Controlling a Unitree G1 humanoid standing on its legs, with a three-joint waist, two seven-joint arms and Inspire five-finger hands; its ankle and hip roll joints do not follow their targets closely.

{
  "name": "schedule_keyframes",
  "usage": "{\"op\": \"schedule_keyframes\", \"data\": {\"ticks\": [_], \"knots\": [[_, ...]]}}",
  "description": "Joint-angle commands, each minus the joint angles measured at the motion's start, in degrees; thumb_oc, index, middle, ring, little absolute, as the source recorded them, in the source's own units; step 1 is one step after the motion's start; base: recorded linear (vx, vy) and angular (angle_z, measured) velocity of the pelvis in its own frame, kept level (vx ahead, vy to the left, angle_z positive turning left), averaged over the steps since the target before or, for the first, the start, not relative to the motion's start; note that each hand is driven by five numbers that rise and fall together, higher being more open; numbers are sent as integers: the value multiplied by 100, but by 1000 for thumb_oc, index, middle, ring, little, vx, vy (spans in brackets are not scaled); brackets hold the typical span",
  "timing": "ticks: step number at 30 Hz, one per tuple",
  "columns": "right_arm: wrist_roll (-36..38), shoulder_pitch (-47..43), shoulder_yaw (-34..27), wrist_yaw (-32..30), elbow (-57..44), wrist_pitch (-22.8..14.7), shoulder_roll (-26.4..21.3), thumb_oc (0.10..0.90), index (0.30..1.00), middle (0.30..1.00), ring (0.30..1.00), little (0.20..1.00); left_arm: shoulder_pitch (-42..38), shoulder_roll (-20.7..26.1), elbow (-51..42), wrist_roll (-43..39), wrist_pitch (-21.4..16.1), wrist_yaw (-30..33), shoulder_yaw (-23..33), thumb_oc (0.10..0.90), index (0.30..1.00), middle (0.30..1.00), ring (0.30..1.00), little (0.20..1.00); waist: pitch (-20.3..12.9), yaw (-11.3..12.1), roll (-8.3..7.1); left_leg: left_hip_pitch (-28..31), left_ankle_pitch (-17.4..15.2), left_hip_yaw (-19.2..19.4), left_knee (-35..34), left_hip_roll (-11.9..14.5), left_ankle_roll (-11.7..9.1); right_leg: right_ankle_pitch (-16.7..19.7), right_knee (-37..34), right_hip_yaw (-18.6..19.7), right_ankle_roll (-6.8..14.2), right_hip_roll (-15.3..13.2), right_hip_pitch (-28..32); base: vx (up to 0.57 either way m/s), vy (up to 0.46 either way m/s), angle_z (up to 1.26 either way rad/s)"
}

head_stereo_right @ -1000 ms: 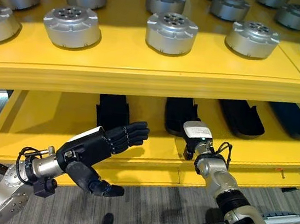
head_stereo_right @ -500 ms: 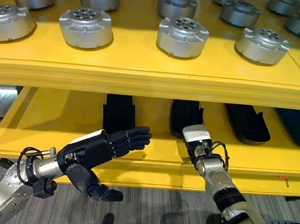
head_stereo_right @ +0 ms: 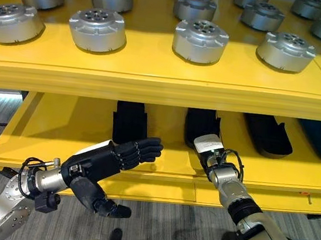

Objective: Move parts from the plastic box to the shelf.

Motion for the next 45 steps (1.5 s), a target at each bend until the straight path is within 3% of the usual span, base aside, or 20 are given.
{"op": "schedule_keyframes", "data": {"ticks": [1,10,20,31,45], "knots": [[-459,-913,229,-220,25,247,-297,900,1000,1000,1000,1000,-245,-181,-264,-523,-362,-94,50,900,1000,1000,1000,1000,-475,87,-144,-116,-252,-24,130,422,-127,-682,550,-201,228,-379,118,0,0,0],[-738,-906,308,-28,-111,193,-337,900,1000,1000,1000,1000,-194,-176,-248,-527,-396,-129,37,900,1000,1000,1000,1000,-491,77,-153,-107,-253,-14,139,428,-128,-689,550,-195,224,-372,126,0,0,0],[-1323,-831,463,252,-432,-112,-512,900,1000,1000,1000,1000,-130,-109,-206,-578,-529,-128,6,900,1000,1000,1000,1000,-509,31,-156,-109,-262,28,163,446,-131,-697,560,-176,224,-373,115,0,0,0],[-1443,-787,538,386,-408,-379,-572,900,1000,1000,1000,1000,-104,-71,-162,-622,-560,-185,-3,900,1000,1000,1000,1000,-529,33,-180,-101,-279,47,165,442,-127,-701,553,-168,230,-371,116,0,0,0],[-1808,-550,491,649,-525,-450,-669,900,1000,1000,1000,1000,20,-53,-137,-611,-653,-269,60,900,1000,1000,1000,1000,-509,3,-186,-106,-266,61,158,455,-129,-708,563,-160,223,-357,105,0,0,0]]}}
